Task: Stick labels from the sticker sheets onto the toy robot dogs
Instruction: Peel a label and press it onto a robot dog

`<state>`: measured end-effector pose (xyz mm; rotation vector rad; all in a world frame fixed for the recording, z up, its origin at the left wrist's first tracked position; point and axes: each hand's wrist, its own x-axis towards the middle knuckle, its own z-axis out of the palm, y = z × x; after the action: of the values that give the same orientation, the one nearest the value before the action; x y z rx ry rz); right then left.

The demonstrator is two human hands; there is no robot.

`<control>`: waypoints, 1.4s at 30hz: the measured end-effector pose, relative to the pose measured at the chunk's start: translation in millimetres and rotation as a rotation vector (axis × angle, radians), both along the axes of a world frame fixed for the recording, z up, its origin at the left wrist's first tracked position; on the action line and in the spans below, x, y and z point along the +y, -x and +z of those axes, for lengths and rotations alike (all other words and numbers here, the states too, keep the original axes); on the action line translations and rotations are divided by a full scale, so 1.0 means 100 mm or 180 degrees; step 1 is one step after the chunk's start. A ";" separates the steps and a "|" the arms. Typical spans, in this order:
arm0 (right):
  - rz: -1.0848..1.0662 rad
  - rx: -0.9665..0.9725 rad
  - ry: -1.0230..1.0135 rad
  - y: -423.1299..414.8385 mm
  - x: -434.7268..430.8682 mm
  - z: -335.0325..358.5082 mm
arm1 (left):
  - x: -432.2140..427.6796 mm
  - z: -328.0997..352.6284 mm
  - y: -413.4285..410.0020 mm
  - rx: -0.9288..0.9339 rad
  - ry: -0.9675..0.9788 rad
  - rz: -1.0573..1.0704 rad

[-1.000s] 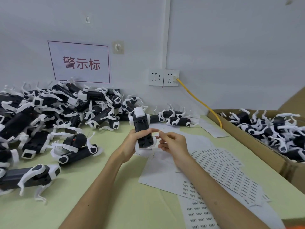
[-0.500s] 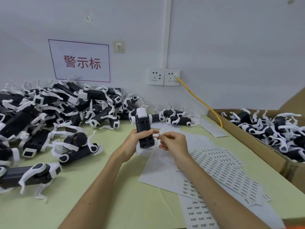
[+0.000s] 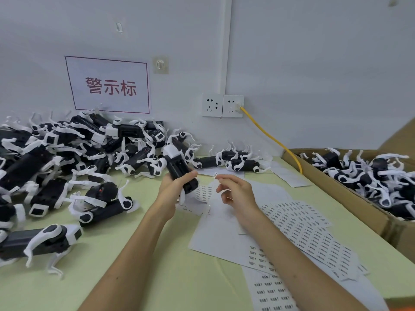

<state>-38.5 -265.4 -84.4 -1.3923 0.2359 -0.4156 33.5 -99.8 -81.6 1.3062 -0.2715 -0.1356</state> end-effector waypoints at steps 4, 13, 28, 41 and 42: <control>0.0328 0.0112 -0.0163 0.01 -0.01 0.00 | 0.04 0.02 -0.01 0.0232 0.0065 0.0246; 0.0811 0.0149 -0.0807 0.00 -0.01 0.01 | -0.03 0.10 -0.02 0.0842 0.1770 -0.0181; 0.2227 -0.0084 -0.0762 0.12 0.22 -0.02 | -0.15 0.06 0.20 0.0906 0.2198 -0.1005; 0.2152 -0.0250 -0.1056 0.13 0.25 0.01 | -0.23 0.08 0.33 0.0673 0.1292 -0.1153; 0.2166 -0.0256 -0.1044 0.13 0.26 0.01 | -0.23 0.08 0.31 0.0677 0.1274 -0.1140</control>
<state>-51.1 -239.8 -83.3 -1.0491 -0.2304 0.1311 2.1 -123.0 -73.8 0.8289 -0.3295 -0.4959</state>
